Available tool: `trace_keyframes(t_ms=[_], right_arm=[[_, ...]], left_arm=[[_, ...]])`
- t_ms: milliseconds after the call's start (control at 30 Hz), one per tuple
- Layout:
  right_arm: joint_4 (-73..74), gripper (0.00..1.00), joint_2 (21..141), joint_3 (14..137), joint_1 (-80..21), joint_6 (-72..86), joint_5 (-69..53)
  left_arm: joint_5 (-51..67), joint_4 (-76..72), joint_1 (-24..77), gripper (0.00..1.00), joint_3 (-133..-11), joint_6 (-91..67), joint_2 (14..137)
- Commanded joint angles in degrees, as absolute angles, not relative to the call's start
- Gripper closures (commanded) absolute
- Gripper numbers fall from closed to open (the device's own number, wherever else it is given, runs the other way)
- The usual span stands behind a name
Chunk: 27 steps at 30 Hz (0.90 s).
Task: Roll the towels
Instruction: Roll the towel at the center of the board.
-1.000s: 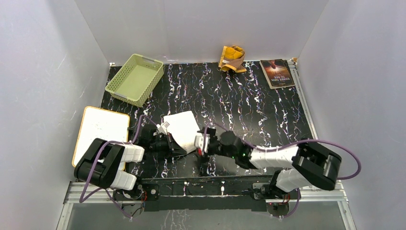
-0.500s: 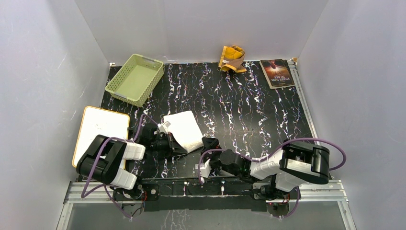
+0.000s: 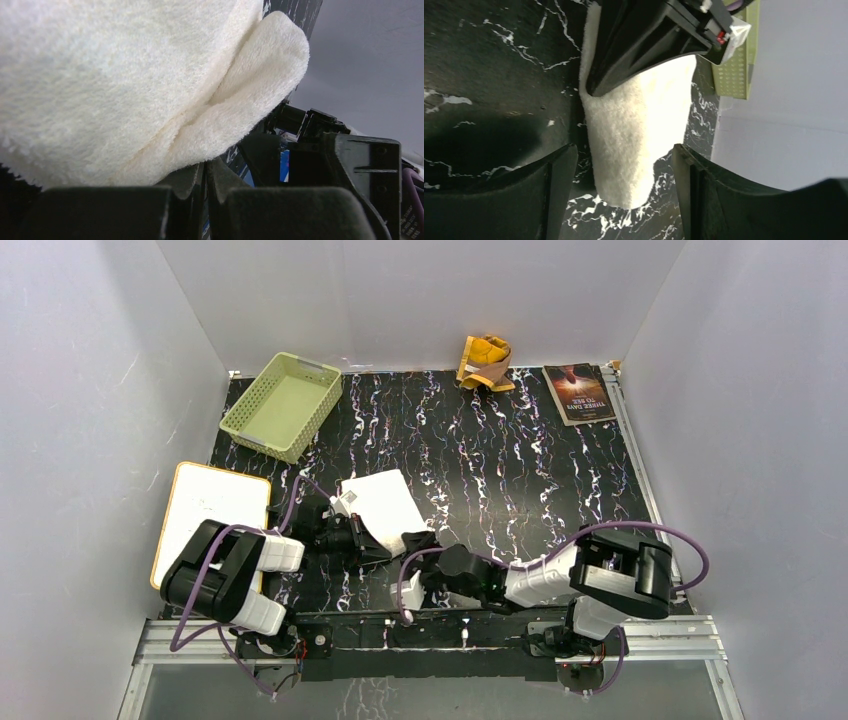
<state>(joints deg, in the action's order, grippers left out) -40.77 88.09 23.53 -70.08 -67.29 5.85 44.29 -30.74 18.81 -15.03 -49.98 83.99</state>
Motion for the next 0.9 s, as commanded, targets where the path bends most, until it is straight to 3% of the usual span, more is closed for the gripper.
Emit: trace_keyframes(t_ms=[0, 433, 567, 867], right_arm=[[-38.66, 0.36, 90.11, 26.18, -70.25, -65.44, 3.3], [-33.45, 0.43, 94.3, 29.92, -65.71, -62.92, -1.21], [-25.89, 0.52, 94.66, 33.0, -63.69, -61.87, -3.68], [-14.16, 0.58, 98.19, 38.64, -60.98, -59.69, -6.13]], left_arm=[[44.6, -30.39, 18.41, 1.0, -16.23, -49.48, 84.75], [45.7, -27.94, 18.37, 1.0, -17.2, -48.34, 84.04], [45.84, -26.68, 18.34, 1.0, -17.72, -48.04, 83.6], [46.75, -25.2, 18.29, 1.0, -18.72, -47.37, 83.25]])
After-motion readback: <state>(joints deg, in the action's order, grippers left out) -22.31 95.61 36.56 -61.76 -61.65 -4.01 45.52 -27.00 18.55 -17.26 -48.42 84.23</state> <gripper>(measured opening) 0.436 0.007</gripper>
